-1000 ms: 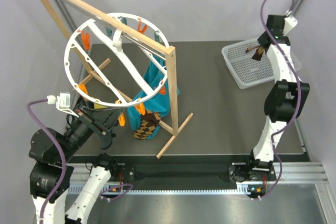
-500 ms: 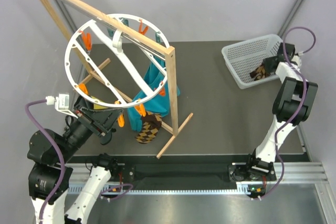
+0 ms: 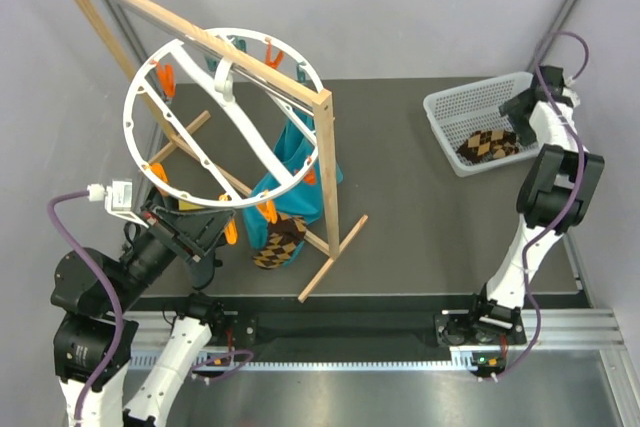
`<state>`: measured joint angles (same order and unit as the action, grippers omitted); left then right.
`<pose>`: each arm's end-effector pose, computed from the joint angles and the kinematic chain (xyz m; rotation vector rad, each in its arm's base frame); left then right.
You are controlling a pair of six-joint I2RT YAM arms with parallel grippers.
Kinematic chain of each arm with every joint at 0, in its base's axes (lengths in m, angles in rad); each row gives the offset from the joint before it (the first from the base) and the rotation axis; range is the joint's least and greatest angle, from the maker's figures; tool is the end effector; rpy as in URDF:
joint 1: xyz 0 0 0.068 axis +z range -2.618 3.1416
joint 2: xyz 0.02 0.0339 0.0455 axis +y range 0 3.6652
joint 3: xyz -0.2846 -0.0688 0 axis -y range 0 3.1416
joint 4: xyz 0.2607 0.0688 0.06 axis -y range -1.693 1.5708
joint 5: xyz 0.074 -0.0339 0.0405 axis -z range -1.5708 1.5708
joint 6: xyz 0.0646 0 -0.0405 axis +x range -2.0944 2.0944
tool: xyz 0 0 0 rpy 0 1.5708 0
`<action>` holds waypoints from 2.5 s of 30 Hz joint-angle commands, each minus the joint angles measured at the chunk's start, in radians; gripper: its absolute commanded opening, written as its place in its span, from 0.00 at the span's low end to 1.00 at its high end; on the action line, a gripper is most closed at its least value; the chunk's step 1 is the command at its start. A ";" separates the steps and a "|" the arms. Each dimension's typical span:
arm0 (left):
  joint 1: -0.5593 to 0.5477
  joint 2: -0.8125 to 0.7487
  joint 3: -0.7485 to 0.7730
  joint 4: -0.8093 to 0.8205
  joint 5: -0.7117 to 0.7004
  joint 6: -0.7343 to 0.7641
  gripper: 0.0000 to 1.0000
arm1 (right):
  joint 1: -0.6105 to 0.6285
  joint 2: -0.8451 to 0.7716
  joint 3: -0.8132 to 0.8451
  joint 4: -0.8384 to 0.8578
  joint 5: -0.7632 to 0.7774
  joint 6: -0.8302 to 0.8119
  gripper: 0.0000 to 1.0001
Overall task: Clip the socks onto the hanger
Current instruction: Adjust the sock in the bin, then pick up the sock from the bin.
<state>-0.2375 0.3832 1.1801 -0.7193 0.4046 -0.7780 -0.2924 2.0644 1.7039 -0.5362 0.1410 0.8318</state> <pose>0.0215 -0.0314 0.4586 -0.0836 1.6027 -1.1042 0.4820 -0.1546 0.2205 1.3601 2.0452 0.0621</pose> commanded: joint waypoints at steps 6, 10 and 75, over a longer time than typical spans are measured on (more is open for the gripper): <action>0.000 -0.020 0.007 -0.032 0.045 0.000 0.00 | 0.137 0.016 0.264 -0.153 0.169 -0.519 0.61; 0.000 -0.030 -0.004 -0.032 0.045 -0.009 0.00 | 0.145 0.025 0.212 -0.171 0.143 -0.562 0.47; 0.000 -0.009 -0.031 0.004 0.016 -0.032 0.00 | 0.594 -1.389 -0.622 -0.106 -0.069 -0.192 0.00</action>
<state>-0.2375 0.3630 1.1557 -0.7002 0.4236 -0.8093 0.2359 0.7860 1.1336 -0.5926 0.0917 0.5533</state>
